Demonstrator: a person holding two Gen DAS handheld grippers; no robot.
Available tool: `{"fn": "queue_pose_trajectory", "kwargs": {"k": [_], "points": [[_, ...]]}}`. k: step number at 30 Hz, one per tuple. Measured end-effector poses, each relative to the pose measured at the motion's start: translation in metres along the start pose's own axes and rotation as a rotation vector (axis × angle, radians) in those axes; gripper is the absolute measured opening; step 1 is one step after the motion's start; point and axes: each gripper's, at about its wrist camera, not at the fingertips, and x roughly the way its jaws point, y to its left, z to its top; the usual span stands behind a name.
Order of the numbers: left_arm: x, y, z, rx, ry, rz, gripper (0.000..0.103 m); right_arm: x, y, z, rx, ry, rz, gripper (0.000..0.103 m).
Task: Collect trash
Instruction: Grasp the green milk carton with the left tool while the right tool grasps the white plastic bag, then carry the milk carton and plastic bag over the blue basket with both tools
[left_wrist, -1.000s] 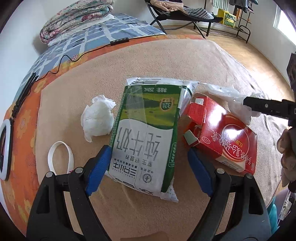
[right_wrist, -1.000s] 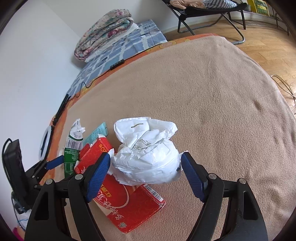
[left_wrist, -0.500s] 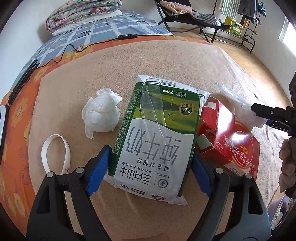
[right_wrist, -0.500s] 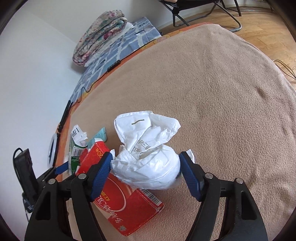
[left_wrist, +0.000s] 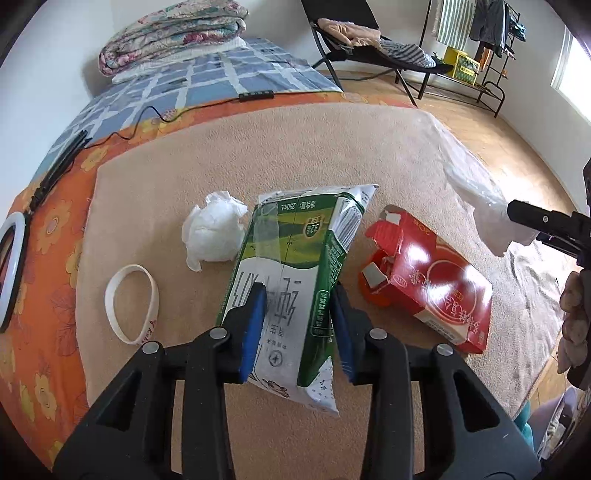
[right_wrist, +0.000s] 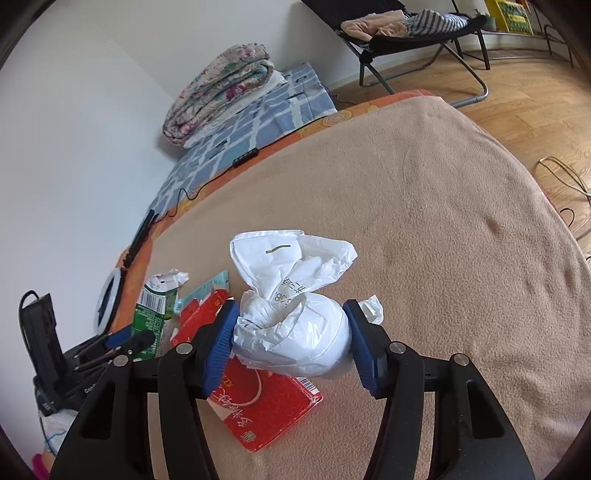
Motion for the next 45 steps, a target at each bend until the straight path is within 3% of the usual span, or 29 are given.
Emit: {"fn": "queue_pose_trajectory", "kwargs": {"k": [2,4,5,6,10,12,15,18,23,30,45], "points": [[0.005,-0.002,-0.002,0.008,0.007,0.03,0.048,-0.006,0.003,-0.001,-0.014,-0.008,0.003,0.057],[0.011,-0.005,-0.003,0.021,0.025,0.066,0.06,-0.011,0.007,-0.002,-0.029,-0.014,0.005,0.057],[0.015,-0.007,-0.003,0.029,0.036,0.084,0.077,-0.012,0.009,-0.002,-0.038,-0.016,0.008,0.057],[0.019,-0.008,-0.004,0.038,0.042,0.097,0.088,-0.014,0.01,-0.003,-0.047,-0.015,0.012,0.057],[0.039,-0.004,-0.002,0.055,0.08,0.127,0.089,-0.015,0.016,-0.006,-0.085,-0.003,0.018,0.057],[0.047,0.001,-0.002,0.023,0.09,0.107,0.089,-0.016,0.019,-0.008,-0.103,-0.003,0.015,0.057],[0.047,0.011,-0.005,-0.05,0.061,0.055,0.085,-0.015,0.02,-0.01,-0.117,0.003,0.016,0.057],[0.038,0.014,-0.008,-0.07,0.025,0.055,0.083,-0.016,0.021,-0.013,-0.135,0.003,0.013,0.057],[0.008,0.014,-0.015,-0.072,-0.032,0.072,0.077,-0.026,0.034,-0.021,-0.194,-0.018,-0.004,0.057],[-0.039,0.007,-0.038,-0.05,-0.065,0.057,0.076,-0.05,0.056,-0.036,-0.262,-0.037,0.014,0.057],[-0.139,-0.022,-0.127,-0.029,-0.091,0.059,0.076,-0.103,0.097,-0.096,-0.404,-0.024,0.057,0.057]]}}
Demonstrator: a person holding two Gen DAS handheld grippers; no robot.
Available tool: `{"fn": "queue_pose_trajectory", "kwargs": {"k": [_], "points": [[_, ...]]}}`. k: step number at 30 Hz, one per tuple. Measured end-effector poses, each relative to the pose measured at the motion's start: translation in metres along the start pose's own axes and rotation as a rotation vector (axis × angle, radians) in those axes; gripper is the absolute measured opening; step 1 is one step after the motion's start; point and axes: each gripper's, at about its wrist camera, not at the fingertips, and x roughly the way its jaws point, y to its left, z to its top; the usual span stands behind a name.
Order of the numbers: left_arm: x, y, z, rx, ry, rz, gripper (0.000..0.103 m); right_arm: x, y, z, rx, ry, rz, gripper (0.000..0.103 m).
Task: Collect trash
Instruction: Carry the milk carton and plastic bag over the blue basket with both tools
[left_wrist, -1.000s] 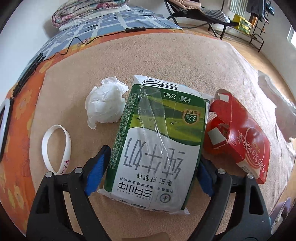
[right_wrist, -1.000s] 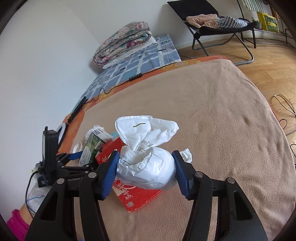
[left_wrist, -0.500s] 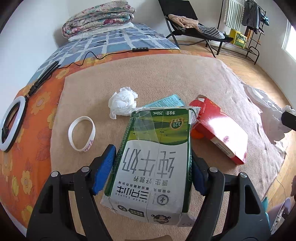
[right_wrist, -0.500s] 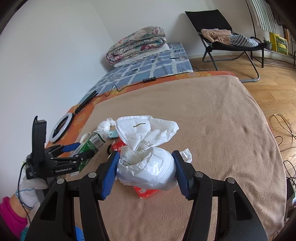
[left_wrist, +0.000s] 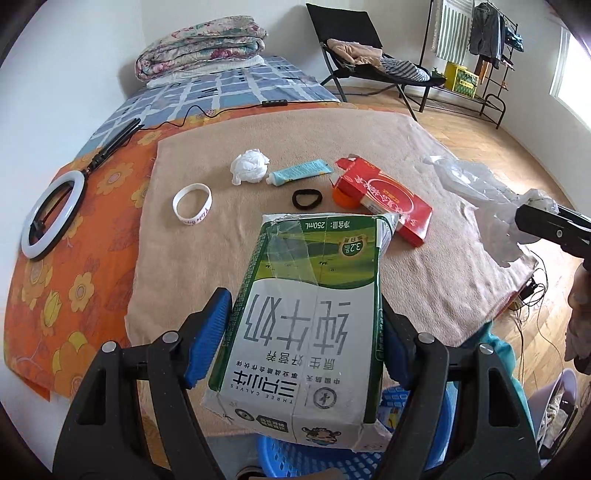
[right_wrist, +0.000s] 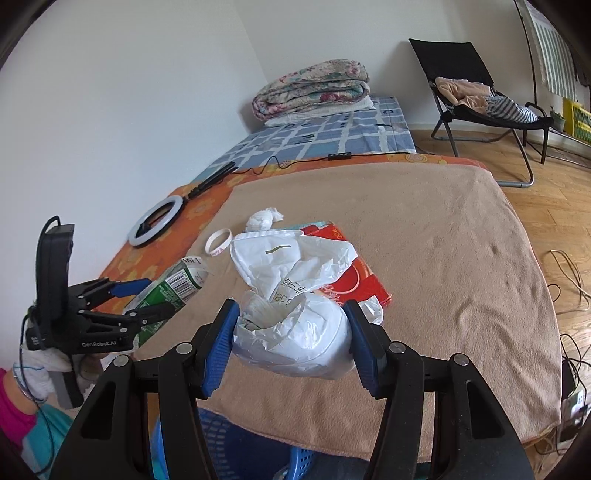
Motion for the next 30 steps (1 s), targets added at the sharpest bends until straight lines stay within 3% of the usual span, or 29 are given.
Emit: {"fn": "queue_pose_trajectory", "kwargs": {"k": [11,30], "points": [[-0.032,-0.018,-0.061,0.025,0.03,-0.018,0.076,-0.018,0.035,-0.045,-0.065,0.052,0.039,0.057],[-0.019,-0.037,-0.144,0.059,0.195,-0.081,0.076,-0.015,0.073,-0.128,-0.134,0.202,0.075,0.057]]}}
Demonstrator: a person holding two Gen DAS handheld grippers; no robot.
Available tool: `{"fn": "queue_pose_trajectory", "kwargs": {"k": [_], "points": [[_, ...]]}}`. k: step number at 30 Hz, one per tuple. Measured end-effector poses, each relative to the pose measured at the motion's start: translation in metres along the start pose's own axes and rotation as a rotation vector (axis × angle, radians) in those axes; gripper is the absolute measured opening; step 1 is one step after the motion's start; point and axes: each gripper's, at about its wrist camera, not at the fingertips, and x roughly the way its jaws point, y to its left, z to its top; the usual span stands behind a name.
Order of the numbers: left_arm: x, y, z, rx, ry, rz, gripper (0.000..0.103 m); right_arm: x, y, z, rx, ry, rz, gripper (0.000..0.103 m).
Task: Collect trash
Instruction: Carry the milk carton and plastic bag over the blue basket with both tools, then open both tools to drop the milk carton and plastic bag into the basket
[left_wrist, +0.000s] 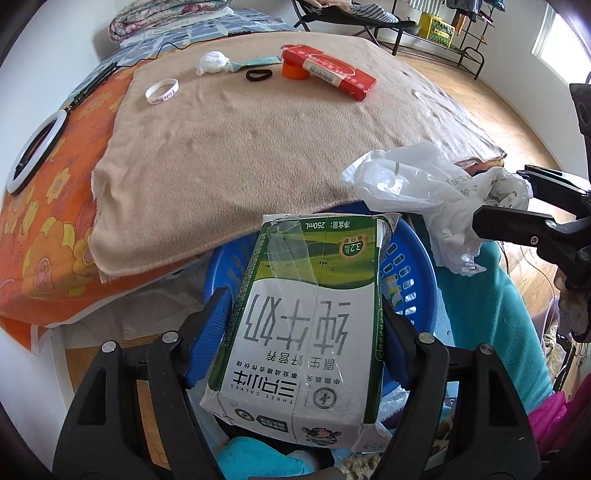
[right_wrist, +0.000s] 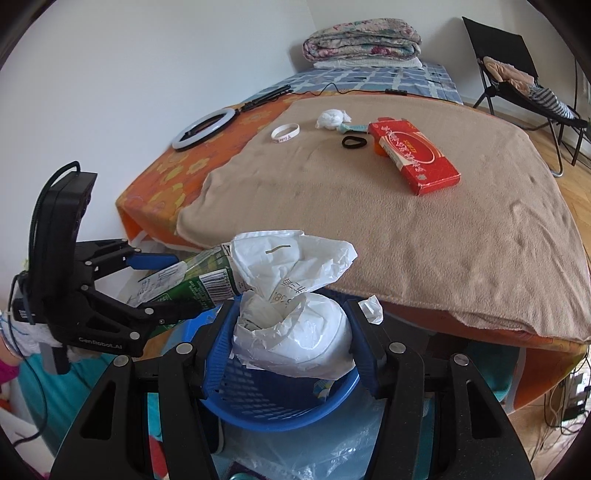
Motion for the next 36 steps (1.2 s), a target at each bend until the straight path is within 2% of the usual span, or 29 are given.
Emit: {"fn": "queue_pose_trajectory", "kwargs": {"k": [13,36], "points": [[0.032,-0.001,-0.021,0.025,0.104,0.016,0.076,0.032,0.003,-0.036,0.025,0.105,0.012,0.057],[0.052,0.002,-0.015,0.006,0.145,0.055,0.078,0.059,0.006,-0.037,0.021,0.158,-0.043,0.064]]}}
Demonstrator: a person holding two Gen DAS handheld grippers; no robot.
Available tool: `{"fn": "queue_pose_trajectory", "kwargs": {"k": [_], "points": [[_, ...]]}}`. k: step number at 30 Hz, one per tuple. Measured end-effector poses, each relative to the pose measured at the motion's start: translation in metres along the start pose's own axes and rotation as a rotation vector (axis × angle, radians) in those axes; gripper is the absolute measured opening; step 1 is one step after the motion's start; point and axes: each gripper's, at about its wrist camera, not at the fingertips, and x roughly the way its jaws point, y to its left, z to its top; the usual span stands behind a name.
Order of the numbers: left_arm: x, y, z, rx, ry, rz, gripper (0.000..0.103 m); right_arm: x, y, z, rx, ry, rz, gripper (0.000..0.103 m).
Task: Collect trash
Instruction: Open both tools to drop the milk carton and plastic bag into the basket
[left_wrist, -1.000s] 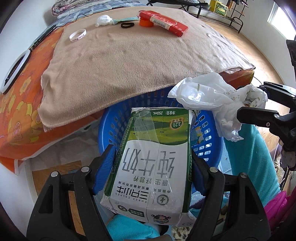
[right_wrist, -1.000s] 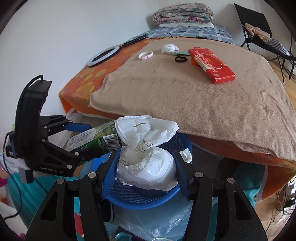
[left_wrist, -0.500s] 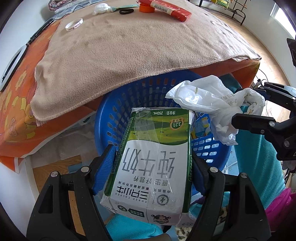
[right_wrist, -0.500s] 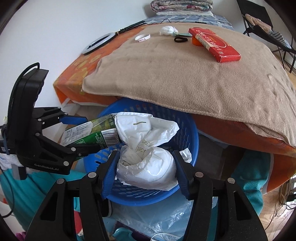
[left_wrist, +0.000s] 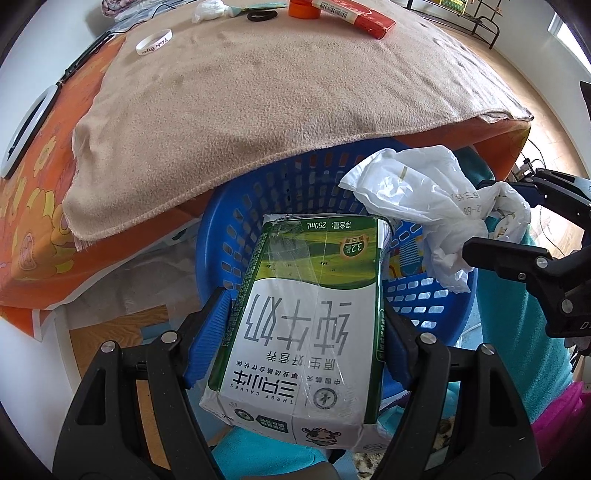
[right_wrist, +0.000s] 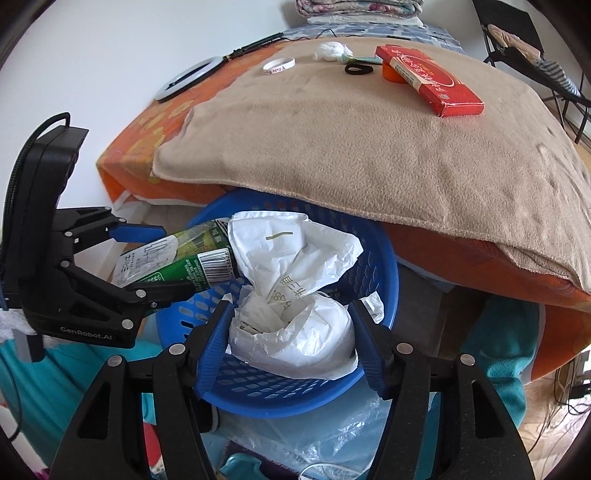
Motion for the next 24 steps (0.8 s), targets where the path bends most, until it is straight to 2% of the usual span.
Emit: {"fn": "queue_pose_trajectory", "kwargs": {"k": [10,24], "points": [[-0.002,0.01,0.004,-0.028,-0.013,-0.003,0.078,0.004,-0.008,0.0,0.034,0.01,-0.015,0.067],[-0.016,0.014,0.01,-0.047,-0.057,0.0,0.079,-0.005,-0.013,0.005,0.054,-0.027,-0.022,0.068]]}}
